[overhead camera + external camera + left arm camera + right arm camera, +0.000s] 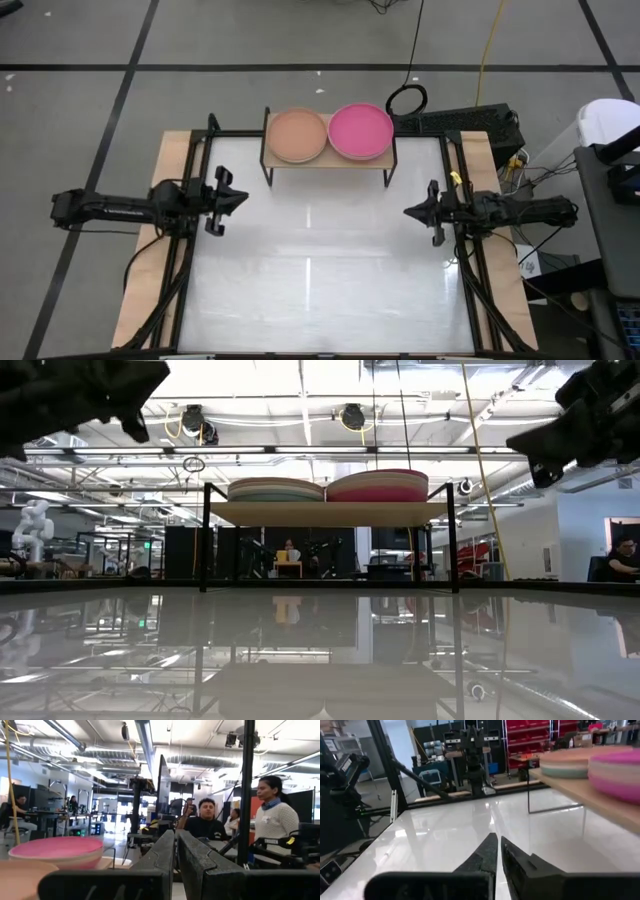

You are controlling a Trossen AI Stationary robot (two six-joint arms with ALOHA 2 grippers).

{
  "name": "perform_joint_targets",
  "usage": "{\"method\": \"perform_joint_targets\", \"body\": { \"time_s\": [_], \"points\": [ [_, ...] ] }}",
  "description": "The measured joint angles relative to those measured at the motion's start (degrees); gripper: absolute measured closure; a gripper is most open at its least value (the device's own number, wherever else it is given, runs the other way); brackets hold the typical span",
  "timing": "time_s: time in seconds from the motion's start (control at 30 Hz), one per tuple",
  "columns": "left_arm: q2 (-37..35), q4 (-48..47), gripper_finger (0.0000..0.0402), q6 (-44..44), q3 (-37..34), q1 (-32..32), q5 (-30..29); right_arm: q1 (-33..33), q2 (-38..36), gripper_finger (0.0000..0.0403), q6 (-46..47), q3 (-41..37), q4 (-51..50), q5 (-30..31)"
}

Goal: Place and stack plates onto a shelf
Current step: Return to Home Position

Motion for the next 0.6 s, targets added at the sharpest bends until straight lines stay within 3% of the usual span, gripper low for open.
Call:
{"method": "perform_joint_targets", "body": {
  "time_s": [0.2,0.3,0.6],
  "points": [
    [0.1,1.1,0.0377,0.0,-1.8,0.0,0.1,0.0,0.0,0.0401,-0.2,-4.4,4.1,-0.5],
    [0.1,0.5,0.0377,0.5,-1.8,-0.2,0.3,0.0,0.7,0.0401,-1.3,-5.1,6.8,-3.5],
    [0.2,-10.2,0.0377,2.9,-1.8,-0.4,0.8,0.0,0.6,0.0402,0.5,-5.5,7.8,-4.8]
  ]
}}
